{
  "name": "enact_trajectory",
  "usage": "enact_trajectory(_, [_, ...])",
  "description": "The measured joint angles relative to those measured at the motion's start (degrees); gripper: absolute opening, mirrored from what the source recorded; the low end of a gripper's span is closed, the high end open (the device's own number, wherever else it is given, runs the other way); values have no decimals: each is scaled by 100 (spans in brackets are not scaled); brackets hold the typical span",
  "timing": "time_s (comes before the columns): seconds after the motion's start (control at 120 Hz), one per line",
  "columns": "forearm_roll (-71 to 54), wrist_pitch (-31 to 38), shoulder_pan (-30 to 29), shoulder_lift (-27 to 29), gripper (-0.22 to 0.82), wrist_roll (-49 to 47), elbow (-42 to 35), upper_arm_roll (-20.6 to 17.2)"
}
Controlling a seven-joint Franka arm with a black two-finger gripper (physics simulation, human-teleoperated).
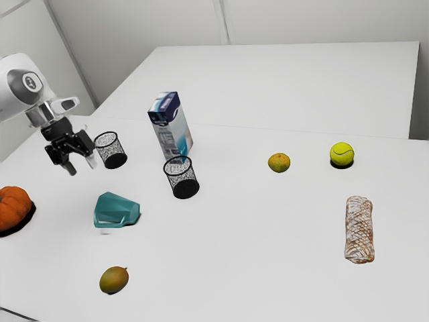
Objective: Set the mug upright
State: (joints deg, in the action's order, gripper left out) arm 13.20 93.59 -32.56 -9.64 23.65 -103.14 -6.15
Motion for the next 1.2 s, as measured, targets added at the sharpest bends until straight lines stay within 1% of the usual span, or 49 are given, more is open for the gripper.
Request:
enact_trajectory(0.283, [360,518,-141,-260,56,413,-295,0])
enact_trajectory(0.617, [949,805,-278,-320,56,786,-840,0])
enact_trajectory(0.992, [1653,1131,-316,-443,55,1228,-1136,8])
enact_trajectory(1.2, [2173,1271,-383,-483,55,1502,-1443,33])
